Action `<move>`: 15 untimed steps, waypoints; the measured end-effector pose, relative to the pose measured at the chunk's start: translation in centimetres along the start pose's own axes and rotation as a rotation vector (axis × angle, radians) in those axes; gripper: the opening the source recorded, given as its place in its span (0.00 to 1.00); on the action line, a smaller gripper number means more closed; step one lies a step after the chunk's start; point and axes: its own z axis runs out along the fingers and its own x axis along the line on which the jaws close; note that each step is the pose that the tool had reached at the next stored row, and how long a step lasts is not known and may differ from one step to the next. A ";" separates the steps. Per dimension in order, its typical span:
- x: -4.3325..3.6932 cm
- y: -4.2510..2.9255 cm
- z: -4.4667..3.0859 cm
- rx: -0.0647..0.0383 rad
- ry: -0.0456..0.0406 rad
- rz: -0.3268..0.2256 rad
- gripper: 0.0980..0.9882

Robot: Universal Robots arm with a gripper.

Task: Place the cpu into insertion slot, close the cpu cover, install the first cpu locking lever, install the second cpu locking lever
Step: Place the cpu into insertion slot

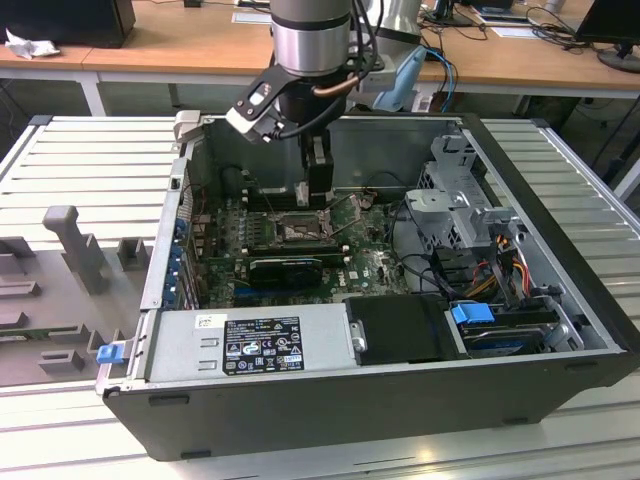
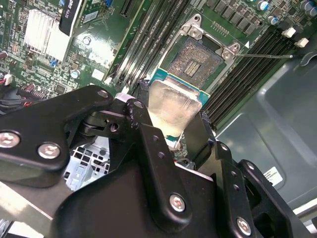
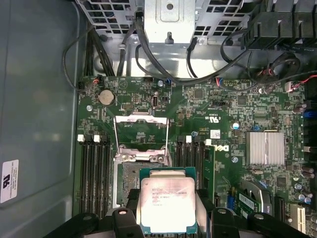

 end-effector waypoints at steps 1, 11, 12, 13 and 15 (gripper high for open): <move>0.00 -0.01 0.03 0.000 0.0000 0.000 0.48; -0.01 -0.12 0.34 0.000 0.0008 0.000 0.48; -0.01 -0.13 0.38 0.000 0.0009 0.000 0.48; -0.01 -0.14 0.40 0.000 0.0009 0.000 0.48; -0.01 -0.17 0.47 0.000 0.0012 0.000 0.48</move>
